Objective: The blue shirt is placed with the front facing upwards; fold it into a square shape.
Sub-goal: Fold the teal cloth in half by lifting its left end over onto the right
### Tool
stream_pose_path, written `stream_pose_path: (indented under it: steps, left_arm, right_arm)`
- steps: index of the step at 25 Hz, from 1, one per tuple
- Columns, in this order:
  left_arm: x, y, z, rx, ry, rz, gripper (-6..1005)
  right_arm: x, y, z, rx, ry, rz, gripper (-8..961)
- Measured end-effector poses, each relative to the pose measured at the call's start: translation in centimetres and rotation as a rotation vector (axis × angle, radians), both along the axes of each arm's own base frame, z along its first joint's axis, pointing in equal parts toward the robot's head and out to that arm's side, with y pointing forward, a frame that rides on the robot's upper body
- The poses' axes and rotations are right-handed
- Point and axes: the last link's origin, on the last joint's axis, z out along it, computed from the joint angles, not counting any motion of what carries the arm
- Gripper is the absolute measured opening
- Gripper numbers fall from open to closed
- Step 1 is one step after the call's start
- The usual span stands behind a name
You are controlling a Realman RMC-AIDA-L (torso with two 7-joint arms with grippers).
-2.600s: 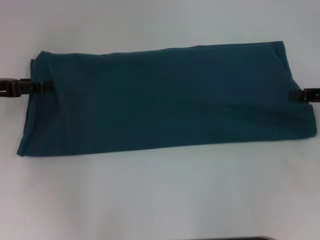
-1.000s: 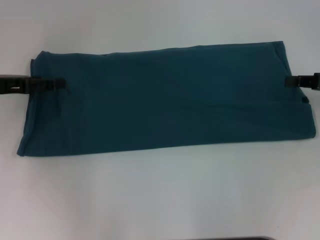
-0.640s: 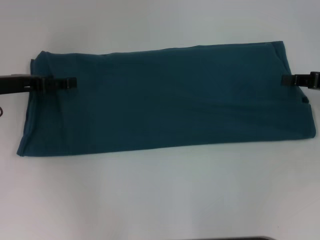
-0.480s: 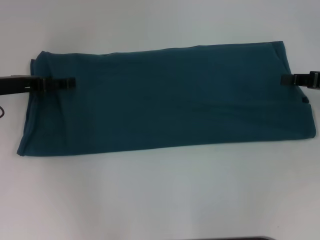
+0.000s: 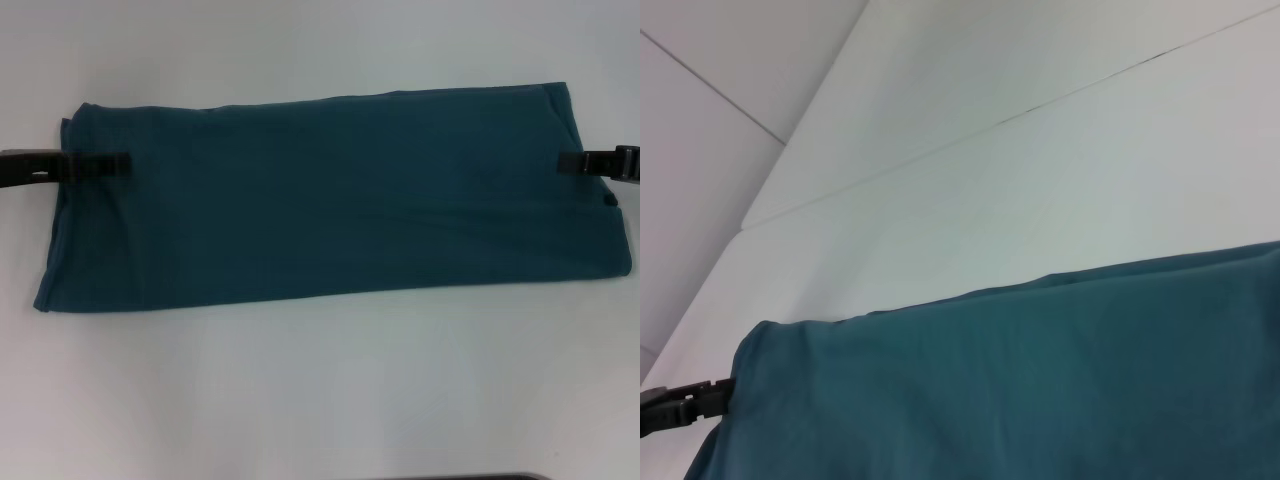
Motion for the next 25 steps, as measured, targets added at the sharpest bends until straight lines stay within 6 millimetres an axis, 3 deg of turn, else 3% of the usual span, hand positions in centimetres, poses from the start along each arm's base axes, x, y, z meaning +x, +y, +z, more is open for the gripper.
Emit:
stream_pose_path:
  steps: [11, 19, 25]
  left_arm:
    - [-1.0, -0.6, 1.1, 0.003, 0.005, 0.025, 856]
    - [-0.1, -1.3, 2.3, -0.015, -0.020, -0.013, 856]
    - [-0.8, -1.4, 2.9, 0.002, -0.003, 0.029, 855]
  right_arm:
    - [0.0, -0.1, -0.1, 0.001, 0.007, -0.003, 4]
    - [0.0, -0.1, 0.0, 0.004, 0.011, -0.001, 4]
    - [-0.1, 0.0, 0.0, 0.007, 0.007, 0.000, 4]
